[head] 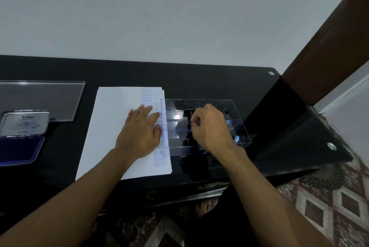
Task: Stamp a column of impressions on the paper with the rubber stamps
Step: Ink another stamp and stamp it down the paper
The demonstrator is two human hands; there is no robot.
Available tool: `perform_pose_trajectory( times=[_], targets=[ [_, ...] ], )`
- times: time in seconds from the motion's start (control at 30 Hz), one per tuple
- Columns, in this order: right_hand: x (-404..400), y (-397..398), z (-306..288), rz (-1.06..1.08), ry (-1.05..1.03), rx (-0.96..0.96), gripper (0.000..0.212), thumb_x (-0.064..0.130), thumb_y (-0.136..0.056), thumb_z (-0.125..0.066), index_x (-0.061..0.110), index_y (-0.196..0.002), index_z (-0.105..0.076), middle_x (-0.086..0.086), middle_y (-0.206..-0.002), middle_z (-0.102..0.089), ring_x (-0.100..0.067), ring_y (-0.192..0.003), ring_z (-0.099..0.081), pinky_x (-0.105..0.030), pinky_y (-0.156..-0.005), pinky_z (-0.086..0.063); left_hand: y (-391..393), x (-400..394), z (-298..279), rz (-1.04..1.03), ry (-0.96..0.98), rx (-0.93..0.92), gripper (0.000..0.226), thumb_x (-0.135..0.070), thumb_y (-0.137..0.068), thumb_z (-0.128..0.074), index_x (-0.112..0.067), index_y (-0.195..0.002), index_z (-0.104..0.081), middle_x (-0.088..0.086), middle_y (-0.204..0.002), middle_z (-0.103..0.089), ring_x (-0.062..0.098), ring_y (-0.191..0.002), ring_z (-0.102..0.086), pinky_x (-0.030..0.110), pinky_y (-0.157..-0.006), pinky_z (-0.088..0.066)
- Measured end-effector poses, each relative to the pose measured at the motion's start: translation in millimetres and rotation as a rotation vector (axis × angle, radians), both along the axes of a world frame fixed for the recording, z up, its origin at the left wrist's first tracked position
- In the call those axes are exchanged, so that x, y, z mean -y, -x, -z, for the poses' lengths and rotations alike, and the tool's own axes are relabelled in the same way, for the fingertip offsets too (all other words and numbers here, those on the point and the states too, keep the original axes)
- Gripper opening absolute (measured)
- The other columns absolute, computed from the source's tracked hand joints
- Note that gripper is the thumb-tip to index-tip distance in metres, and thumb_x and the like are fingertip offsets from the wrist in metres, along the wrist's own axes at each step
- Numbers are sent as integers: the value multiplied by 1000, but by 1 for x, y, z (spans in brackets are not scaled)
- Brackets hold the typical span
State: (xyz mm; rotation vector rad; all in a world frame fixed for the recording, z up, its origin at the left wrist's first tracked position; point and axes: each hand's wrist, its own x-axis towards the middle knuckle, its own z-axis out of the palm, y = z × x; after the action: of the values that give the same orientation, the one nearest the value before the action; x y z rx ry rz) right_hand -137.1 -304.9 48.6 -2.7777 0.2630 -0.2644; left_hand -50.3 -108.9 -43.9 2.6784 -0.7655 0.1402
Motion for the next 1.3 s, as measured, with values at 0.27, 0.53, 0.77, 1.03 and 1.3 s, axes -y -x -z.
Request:
perform_pose_trajectory(
  times=[0.27, 0.53, 0.77, 1.03, 1.3],
  targets=[
    [-8, 14, -2, -60, 225, -396, 36, 45, -95, -51, 19, -69, -46, -8, -82, -57, -24, -75, -52, -34, -63, -43, 1, 0, -1, 8, -9, -5, 56, -49, -99, -45, -20, -145, -50, 8, -159, -40, 34, -148, -32, 47, -121, -13],
    [0, 6, -4, -64, 1, -557, 45, 56, -96, -47, 16, -86, -67, -12, -93, -66, -19, -77, -59, -35, -75, -53, 1, 0, -2, 14, -7, -11, 55, -47, -99, -46, -18, -145, -51, 9, -158, -40, 35, -148, -33, 51, -122, -17],
    [-6, -2, -4, -46, -9, -570, 29, 49, -87, -65, 21, -82, -73, -3, -93, -71, -21, -89, -62, -41, -84, -56, 0, 0, -1, 11, -21, -12, 57, -48, -97, -46, -19, -145, -51, 9, -158, -41, 35, -148, -34, 51, -122, -17],
    [-4, 17, -14, -8, -223, -308, 6, 27, -81, -74, 30, -81, -70, 14, -78, -64, -19, -97, -61, -39, -84, -57, 2, 1, -3, -7, -26, -23, 63, -53, -94, -37, -19, -145, -52, 8, -158, -41, 34, -148, -34, 49, -122, -17],
    [-8, 24, -23, -67, -230, -195, 14, 13, -89, -61, 22, -96, -69, 12, -84, -60, -6, -72, -57, -17, -59, -44, 3, 1, -5, -9, -40, -23, 65, -54, -94, -33, -20, -145, -51, 6, -159, -40, 32, -149, -32, 47, -122, -15]
  ],
)
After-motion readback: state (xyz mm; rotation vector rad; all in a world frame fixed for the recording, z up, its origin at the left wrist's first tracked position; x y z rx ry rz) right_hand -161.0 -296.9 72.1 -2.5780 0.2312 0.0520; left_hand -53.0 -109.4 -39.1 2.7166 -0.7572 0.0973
